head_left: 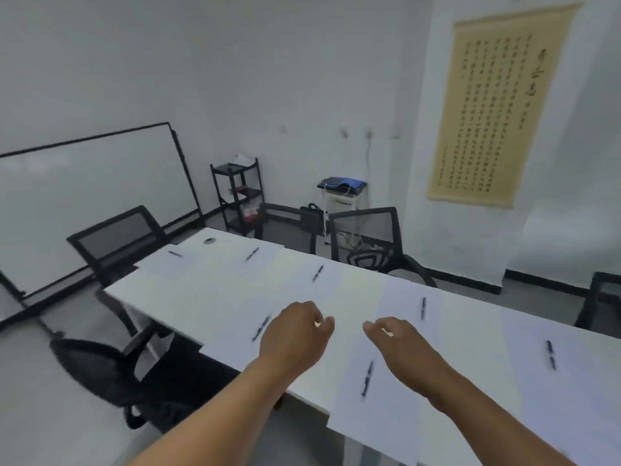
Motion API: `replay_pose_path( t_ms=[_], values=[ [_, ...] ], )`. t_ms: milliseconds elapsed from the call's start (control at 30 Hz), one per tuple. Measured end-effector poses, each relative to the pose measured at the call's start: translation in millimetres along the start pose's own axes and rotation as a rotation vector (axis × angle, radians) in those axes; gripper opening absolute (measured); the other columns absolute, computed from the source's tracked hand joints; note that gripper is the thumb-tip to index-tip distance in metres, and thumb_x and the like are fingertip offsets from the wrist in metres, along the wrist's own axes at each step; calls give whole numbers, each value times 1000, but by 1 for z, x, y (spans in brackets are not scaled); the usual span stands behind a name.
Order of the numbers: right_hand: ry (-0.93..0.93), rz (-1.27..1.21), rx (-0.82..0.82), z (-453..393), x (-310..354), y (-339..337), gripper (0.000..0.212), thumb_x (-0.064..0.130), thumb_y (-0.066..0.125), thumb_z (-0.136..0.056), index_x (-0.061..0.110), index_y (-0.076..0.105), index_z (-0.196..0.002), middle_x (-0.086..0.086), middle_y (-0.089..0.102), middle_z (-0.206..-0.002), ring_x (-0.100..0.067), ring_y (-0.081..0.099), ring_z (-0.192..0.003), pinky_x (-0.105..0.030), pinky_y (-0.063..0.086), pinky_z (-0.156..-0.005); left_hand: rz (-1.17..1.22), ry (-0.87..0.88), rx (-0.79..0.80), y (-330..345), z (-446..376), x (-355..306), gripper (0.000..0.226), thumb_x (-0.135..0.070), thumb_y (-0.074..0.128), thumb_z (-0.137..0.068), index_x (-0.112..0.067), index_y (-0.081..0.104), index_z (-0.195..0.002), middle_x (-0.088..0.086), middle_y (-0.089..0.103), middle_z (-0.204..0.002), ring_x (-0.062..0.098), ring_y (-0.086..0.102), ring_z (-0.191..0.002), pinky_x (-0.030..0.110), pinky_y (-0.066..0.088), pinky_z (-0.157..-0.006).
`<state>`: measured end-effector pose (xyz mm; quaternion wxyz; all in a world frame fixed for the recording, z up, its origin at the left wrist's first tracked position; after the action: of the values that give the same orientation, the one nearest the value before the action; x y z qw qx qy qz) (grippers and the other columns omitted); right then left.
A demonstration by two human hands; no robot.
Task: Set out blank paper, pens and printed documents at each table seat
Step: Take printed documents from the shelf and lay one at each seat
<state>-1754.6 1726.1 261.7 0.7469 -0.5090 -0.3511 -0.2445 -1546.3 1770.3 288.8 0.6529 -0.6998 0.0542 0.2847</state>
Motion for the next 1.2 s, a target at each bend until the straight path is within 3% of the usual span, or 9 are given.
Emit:
replay_pose_path(
  t_ms=[133,200,267,400,600,700,833,1200],
  values=[
    [-206,217,62,11,94,77,66,69,44,-104,32,41,-159,5,37,-170,-19,45,-149,-41,43,-118,-78,-71,-67,-77,38,90,46,-60,48,-108,-28,66,-135,-9,65,-136,15,65,-115,31,52,-90],
    [-321,356,115,25,145,121,70,70,44,-104,32,37,-162,6,34,-171,-20,41,-152,-42,40,-121,-103,-128,-93,-118,65,141,51,-61,49,-108,-28,63,-143,-8,62,-144,17,66,-123,32,52,-92],
    [-426,477,143,36,180,147,73,71,43,-104,31,32,-165,7,31,-173,-19,36,-155,-41,37,-123,-151,-172,-100,-144,82,173,52,-63,49,-106,-28,63,-142,-7,62,-142,20,67,-119,35,55,-94],
    [-621,682,225,56,251,209,79,72,40,-103,30,24,-168,5,24,-176,-23,28,-158,-44,33,-127,-267,-288,-126,-196,123,239,40,-65,49,-104,-29,62,-118,-6,61,-120,20,65,-98,46,60,-91],
    [-879,764,336,72,334,291,81,71,42,-103,30,20,-169,1,19,-178,-25,18,-163,-48,23,-131,-321,-437,-192,-252,165,314,56,-64,47,-106,-31,49,-151,-8,52,-148,21,64,-121,45,55,-101],
    [-991,765,401,66,367,328,83,72,43,-100,30,19,-169,0,18,-178,-26,16,-164,-53,21,-131,-367,-525,-226,-277,171,340,59,-66,45,-106,-32,47,-155,-8,51,-152,21,63,-125,45,53,-104],
    [-1074,781,485,54,412,365,89,73,41,-102,30,6,-172,0,1,-181,-26,-3,-167,-58,8,-133,-423,-620,-250,-311,169,363,66,-67,44,-105,-31,43,-160,-7,49,-157,22,58,-134,48,49,-110],
    [-1372,847,592,47,518,427,87,73,40,-103,30,6,-172,-1,-1,-181,-26,-4,-168,-59,9,-133,-576,-832,-262,-386,177,408,66,-68,40,-106,-28,44,-159,4,46,-163,27,42,-151,56,37,-118]
  ],
)
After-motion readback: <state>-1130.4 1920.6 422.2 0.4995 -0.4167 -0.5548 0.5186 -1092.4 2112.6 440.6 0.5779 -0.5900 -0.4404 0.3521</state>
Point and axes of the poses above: each hand's wrist, its own z-axis away from the middle knuckle, its own y-axis out of the palm, x = y × z, the point moved 5 cm from there along -z, towards the middle knuckle
